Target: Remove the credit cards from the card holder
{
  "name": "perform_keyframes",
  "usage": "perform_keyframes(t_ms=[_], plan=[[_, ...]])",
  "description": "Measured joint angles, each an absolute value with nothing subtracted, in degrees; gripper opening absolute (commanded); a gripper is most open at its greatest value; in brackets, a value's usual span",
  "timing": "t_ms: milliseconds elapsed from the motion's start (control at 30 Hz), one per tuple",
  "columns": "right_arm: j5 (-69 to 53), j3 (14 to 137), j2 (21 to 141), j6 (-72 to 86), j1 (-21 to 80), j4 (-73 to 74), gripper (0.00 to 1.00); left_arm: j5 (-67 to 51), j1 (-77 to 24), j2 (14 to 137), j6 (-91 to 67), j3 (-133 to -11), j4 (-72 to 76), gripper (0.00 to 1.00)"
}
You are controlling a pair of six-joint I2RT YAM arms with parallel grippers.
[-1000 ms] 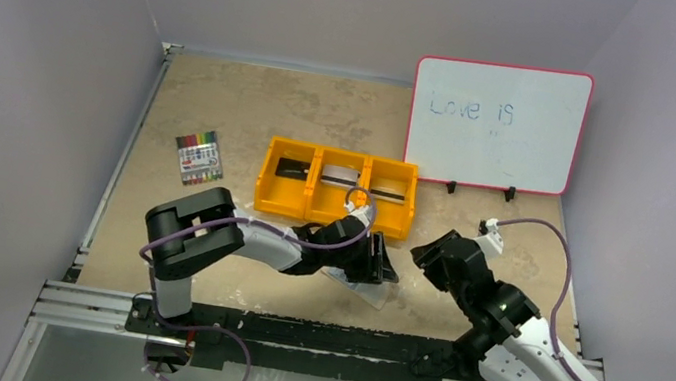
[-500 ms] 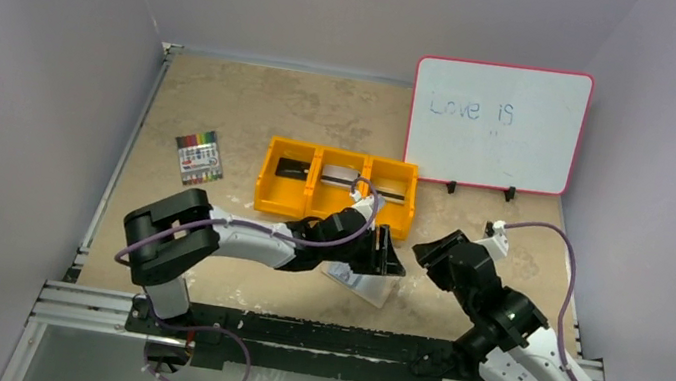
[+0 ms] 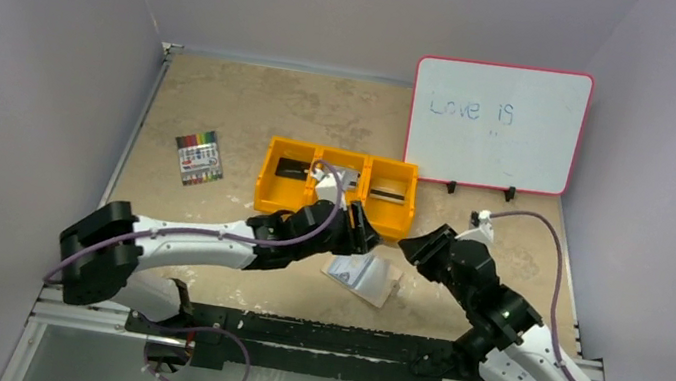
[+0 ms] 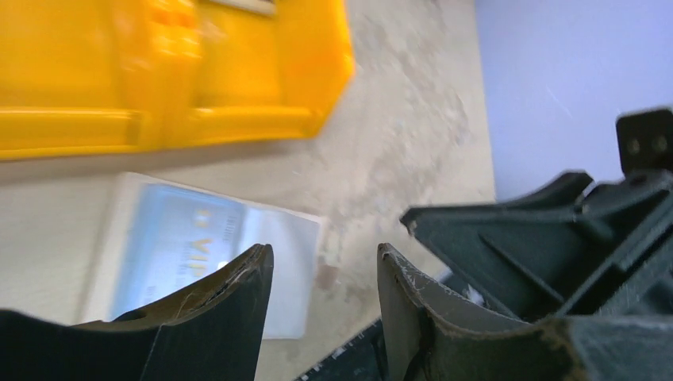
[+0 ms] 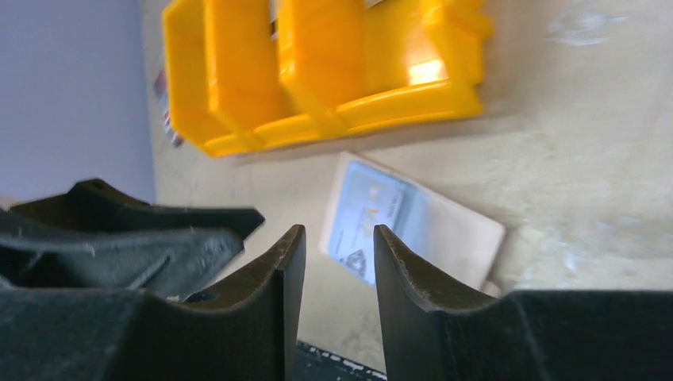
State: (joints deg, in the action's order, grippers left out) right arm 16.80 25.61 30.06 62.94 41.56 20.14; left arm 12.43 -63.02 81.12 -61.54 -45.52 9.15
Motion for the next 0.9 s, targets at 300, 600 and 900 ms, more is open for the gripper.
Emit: perform_keyframes(t_ms=[300, 600, 900], plan=[[-0.82, 23.57, 51.96, 54.98, 41.56, -0.78, 0.32, 32.73, -63.02, 75.26, -69.80, -44.84, -11.94, 0.50], [-5.65, 23.97, 65.67, 54.83, 41.54, -1.32, 0.39, 34.92, -63.02, 78.65, -71.40, -44.84, -16.75, 0.51], [-9.43, 23.99, 74.30, 54.78, 40.32, -9.93, 0.35, 35.53, -63.02, 79.70, -71.55, -44.84, -18.72, 0.51]])
